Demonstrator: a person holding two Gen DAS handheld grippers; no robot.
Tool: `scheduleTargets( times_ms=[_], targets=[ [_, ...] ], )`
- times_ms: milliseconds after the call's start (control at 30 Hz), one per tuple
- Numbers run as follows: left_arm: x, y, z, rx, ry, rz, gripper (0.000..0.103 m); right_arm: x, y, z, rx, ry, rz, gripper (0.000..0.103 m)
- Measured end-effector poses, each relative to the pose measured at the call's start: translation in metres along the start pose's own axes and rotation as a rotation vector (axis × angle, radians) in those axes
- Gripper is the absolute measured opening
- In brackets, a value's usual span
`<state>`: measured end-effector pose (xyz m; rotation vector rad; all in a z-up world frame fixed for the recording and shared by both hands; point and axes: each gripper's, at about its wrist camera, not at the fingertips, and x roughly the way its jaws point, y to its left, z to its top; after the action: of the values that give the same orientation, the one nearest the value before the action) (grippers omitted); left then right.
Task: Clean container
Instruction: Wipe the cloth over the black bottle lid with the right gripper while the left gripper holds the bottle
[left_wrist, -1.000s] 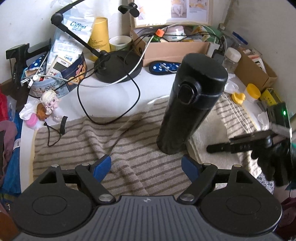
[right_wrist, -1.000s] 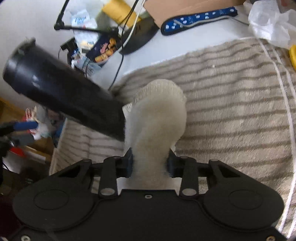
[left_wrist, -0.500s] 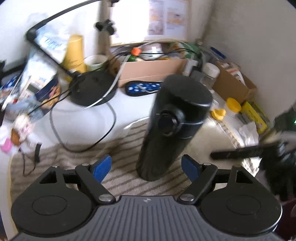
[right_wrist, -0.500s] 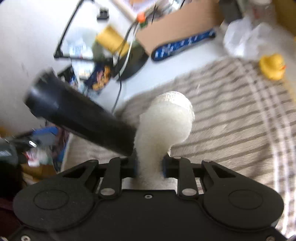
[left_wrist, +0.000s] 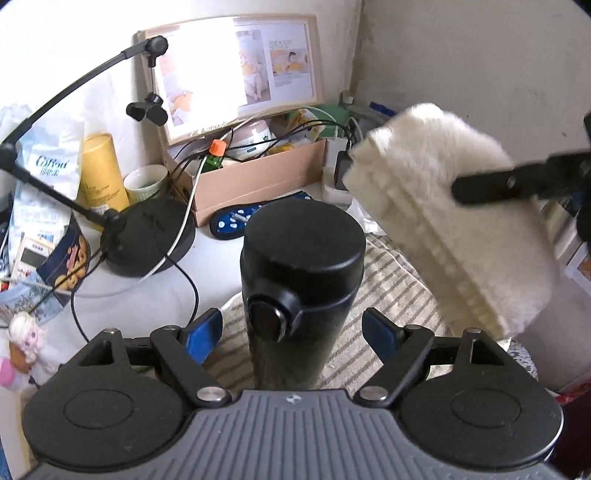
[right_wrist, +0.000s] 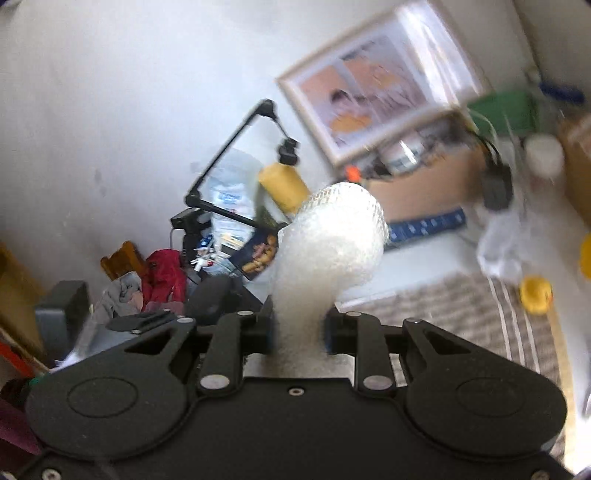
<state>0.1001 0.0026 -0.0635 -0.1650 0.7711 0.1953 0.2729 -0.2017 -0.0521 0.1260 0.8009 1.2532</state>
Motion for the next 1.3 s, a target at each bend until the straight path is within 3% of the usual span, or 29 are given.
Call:
scheduleTargets(
  times_ms=[233, 267, 300, 533, 767, 1067, 1300],
  targets=[
    [0.004, -0.004, 0.002, 0.043, -0.052, 0.021, 0.081, 0.002, 0.028, 0.011, -0.145, 0.022, -0.011, 0.023],
    [0.005, -0.005, 0.001, 0.061, -0.053, 0.024, 0.066, 0.003, 0.032, 0.013, -0.163, 0.028, -0.004, 0.023],
    [0.006, -0.007, 0.000, 0.077, -0.056, 0.030, 0.064, 0.004, 0.036, 0.014, -0.181, 0.034, 0.003, 0.023],
    [0.009, -0.014, -0.003, 0.128, -0.091, 0.038, 0.064, 0.015, 0.065, 0.026, -0.306, 0.082, 0.063, 0.023],
    [0.007, -0.016, -0.006, 0.150, -0.106, 0.041, 0.064, 0.052, 0.103, 0.020, -0.464, 0.179, 0.135, 0.022],
    [0.006, -0.008, -0.006, 0.123, -0.106, 0.041, 0.064, 0.093, 0.130, 0.028, -0.660, 0.157, 0.015, 0.021],
    [0.004, -0.001, -0.005, 0.131, -0.100, 0.036, 0.064, 0.091, 0.097, 0.049, -0.615, 0.165, -0.123, 0.021]
  ],
)
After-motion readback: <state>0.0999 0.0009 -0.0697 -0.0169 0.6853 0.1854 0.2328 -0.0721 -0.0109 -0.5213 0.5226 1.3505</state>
